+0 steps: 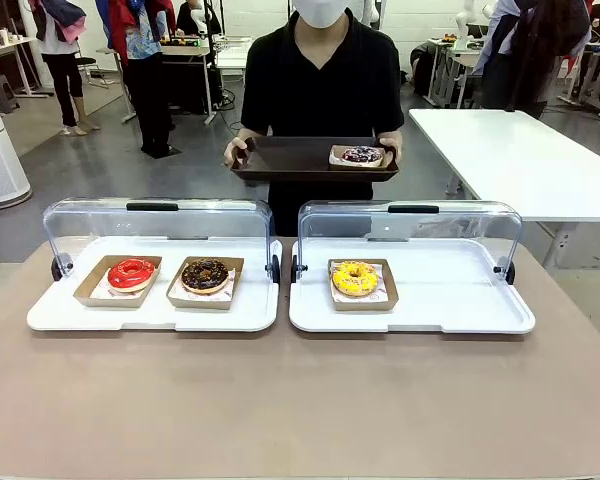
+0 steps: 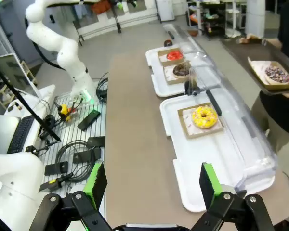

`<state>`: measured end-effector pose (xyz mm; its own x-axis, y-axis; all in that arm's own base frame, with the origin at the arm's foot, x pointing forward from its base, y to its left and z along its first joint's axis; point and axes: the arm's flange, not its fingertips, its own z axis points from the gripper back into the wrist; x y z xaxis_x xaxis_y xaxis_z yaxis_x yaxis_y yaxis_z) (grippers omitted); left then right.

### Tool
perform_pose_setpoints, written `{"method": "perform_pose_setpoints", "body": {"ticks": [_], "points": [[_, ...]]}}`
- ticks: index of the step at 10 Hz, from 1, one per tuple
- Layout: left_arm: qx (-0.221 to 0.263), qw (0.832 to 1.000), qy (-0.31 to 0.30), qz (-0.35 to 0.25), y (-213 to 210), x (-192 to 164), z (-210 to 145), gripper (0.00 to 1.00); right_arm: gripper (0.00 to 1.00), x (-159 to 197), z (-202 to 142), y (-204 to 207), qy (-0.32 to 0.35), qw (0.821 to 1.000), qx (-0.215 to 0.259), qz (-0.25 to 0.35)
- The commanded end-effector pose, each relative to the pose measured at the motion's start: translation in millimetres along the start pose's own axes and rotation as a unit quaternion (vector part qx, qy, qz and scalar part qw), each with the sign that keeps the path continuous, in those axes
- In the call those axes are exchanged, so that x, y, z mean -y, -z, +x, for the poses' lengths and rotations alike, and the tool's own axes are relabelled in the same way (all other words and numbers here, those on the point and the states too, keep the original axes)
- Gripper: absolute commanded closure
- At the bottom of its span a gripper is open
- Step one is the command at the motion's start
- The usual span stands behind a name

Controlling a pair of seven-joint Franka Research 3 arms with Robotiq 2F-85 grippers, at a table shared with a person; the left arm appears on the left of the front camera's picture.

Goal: Provide the desired donut to the person.
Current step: Pick up and lift the Paper togo box containing the Donut pointed at by the person.

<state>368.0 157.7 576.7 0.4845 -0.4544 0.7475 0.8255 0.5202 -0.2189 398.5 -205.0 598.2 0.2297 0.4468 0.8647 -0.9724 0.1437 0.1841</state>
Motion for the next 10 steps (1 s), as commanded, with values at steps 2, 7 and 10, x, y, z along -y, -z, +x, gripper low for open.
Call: {"method": "perform_pose_setpoints", "body": {"ticks": [2, 7, 10], "points": [[0.007, 1.000, 0.004, -0.004, -0.3, 0.7, -0.1, 0.00, 0.00, 8.1, -5.6, -8.2, -0.016, 1.000, -0.011, 0.011], [0.007, 1.000, 0.004, -0.004, -0.3, 0.7, -0.1, 0.00, 0.00, 5.1, -6.6, -1.5, -0.003, 1.000, -0.003, 0.004], [0.007, 1.000, 0.004, -0.004, -0.3, 0.7, -0.1, 0.00, 0.00, 5.1, -6.6, -1.5, -0.003, 1.000, -0.003, 0.004]]}}
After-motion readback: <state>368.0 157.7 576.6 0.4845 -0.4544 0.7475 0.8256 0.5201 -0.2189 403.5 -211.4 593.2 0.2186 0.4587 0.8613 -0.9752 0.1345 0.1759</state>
